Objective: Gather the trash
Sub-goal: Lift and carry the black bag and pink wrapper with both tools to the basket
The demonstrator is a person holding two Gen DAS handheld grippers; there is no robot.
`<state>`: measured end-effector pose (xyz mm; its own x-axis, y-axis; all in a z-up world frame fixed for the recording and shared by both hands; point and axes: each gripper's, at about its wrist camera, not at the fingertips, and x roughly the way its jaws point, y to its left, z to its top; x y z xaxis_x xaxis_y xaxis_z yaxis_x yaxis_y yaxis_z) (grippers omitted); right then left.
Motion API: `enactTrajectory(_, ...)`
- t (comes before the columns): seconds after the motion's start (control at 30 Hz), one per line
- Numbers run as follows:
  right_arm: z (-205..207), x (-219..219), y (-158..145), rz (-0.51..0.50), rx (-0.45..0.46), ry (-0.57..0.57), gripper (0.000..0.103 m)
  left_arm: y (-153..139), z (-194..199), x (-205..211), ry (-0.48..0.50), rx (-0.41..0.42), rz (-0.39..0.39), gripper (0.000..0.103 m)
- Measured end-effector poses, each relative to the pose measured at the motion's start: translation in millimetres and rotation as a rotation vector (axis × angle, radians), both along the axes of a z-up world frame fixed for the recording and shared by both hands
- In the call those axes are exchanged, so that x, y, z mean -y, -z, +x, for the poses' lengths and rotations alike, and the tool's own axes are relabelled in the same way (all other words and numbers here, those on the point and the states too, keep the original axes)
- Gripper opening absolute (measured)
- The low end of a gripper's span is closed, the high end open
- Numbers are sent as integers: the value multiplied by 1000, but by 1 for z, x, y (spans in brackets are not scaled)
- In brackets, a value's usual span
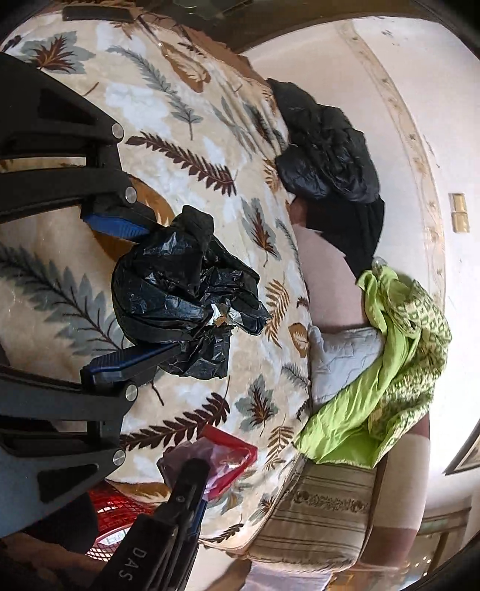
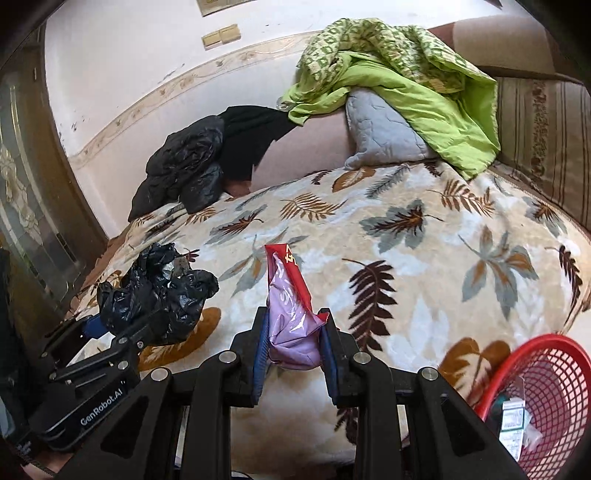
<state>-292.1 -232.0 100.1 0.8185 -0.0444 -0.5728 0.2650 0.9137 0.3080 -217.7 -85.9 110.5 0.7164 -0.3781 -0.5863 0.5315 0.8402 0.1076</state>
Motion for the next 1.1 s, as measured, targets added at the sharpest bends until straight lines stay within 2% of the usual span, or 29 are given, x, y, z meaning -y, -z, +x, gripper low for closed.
enactTrajectory(0.27, -7, 2, 0, 20, 1, 8, 28, -5, -11, 11, 24, 41, 27, 50)
enactTrajectory(1.1, -21, 8, -3, 45, -11, 42, 28, -5, -14, 20, 44, 38, 30, 51)
